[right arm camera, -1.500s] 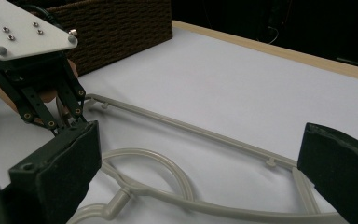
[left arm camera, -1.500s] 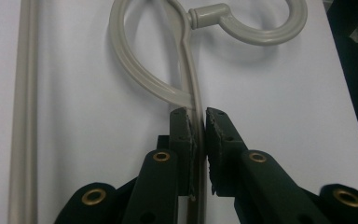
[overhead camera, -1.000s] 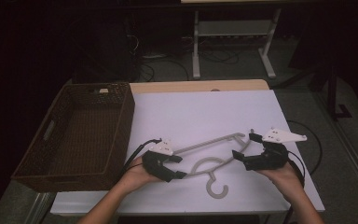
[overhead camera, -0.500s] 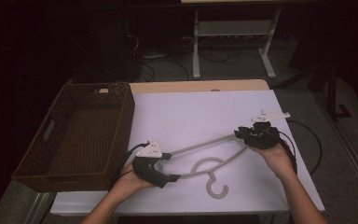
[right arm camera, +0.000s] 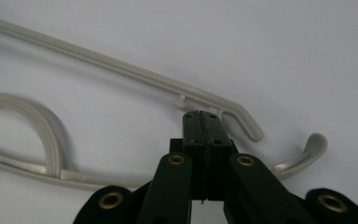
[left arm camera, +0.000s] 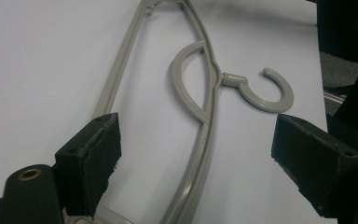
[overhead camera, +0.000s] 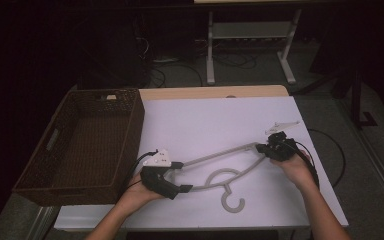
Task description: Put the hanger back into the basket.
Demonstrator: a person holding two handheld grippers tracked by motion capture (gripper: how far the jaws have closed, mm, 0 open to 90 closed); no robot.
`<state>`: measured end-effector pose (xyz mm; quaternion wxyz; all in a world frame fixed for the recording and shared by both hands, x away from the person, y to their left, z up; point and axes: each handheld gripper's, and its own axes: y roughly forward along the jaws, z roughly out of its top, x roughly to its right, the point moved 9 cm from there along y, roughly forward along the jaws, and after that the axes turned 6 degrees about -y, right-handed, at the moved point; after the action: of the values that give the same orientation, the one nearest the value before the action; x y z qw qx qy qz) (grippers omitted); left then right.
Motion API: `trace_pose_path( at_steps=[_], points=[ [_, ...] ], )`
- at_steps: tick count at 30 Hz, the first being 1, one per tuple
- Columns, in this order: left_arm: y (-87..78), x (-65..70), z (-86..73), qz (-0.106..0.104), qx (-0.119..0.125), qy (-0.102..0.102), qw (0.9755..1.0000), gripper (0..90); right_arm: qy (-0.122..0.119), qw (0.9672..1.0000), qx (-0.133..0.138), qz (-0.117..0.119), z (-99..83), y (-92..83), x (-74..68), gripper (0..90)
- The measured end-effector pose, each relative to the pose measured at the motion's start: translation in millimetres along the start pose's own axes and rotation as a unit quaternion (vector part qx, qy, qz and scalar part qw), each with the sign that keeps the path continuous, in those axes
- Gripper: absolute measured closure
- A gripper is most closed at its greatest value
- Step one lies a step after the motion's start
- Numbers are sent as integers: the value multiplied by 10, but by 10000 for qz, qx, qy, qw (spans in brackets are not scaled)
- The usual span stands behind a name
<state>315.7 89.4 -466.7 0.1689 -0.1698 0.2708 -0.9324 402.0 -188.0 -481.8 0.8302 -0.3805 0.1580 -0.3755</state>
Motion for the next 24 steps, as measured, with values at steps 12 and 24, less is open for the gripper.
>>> trace_pose_path(
  at_steps=[12,24],
  points=[
    [12,5,-11,-25,-32,-7,10000,157,-178,9987,-457,120,-120,155,-69,894],
    [17,0,-21,-41,-90,38,9999,159,-134,9974,-700,130,-292,32,-125,894]
  ],
)
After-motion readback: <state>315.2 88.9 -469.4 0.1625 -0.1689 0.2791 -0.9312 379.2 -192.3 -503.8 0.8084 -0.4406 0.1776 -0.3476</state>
